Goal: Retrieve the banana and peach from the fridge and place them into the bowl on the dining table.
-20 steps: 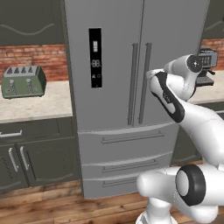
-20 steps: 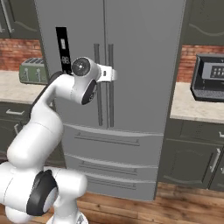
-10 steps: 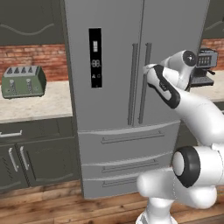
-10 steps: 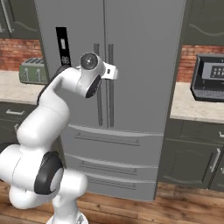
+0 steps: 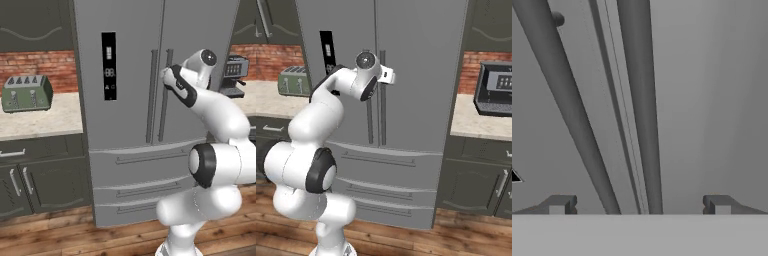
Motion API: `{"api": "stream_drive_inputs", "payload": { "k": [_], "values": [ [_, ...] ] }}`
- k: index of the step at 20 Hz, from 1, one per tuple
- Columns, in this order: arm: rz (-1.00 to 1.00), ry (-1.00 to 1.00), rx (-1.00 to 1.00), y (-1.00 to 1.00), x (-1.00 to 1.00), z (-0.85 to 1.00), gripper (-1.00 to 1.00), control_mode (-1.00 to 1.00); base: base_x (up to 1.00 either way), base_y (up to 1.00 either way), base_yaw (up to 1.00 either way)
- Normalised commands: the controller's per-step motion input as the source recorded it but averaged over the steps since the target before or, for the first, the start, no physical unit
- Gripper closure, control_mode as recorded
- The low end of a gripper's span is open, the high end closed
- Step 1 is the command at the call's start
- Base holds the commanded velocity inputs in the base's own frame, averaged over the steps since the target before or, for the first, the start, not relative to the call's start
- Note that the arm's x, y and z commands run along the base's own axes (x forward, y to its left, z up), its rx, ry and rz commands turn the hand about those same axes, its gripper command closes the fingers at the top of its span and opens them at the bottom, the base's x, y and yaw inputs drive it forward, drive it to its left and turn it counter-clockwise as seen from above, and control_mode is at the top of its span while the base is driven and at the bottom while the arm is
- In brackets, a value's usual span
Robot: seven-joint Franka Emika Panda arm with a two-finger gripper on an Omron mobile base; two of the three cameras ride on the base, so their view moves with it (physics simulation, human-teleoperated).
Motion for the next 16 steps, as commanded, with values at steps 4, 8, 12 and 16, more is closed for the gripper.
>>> {"api": "stream_drive_inputs", "payload": {
  "k": [4,8,12,16],
  "values": [
    [0.0,-0.07,0.0,-0.01,0.4,-0.19,-1.0,-1.0,0.0,0.0,0.0],
    [0.0,-0.03,0.0,-0.07,0.43,-0.13,-1.0,-1.0,0.0,0.0,0.0],
    [0.0,0.0,0.0,-0.14,0.46,-0.08,-1.0,-1.0,0.0,0.0,0.0],
    [0.0,0.0,0.0,-0.24,0.44,0.0,-1.0,-1.0,0.0,0.0,0.0]
  ]
}}
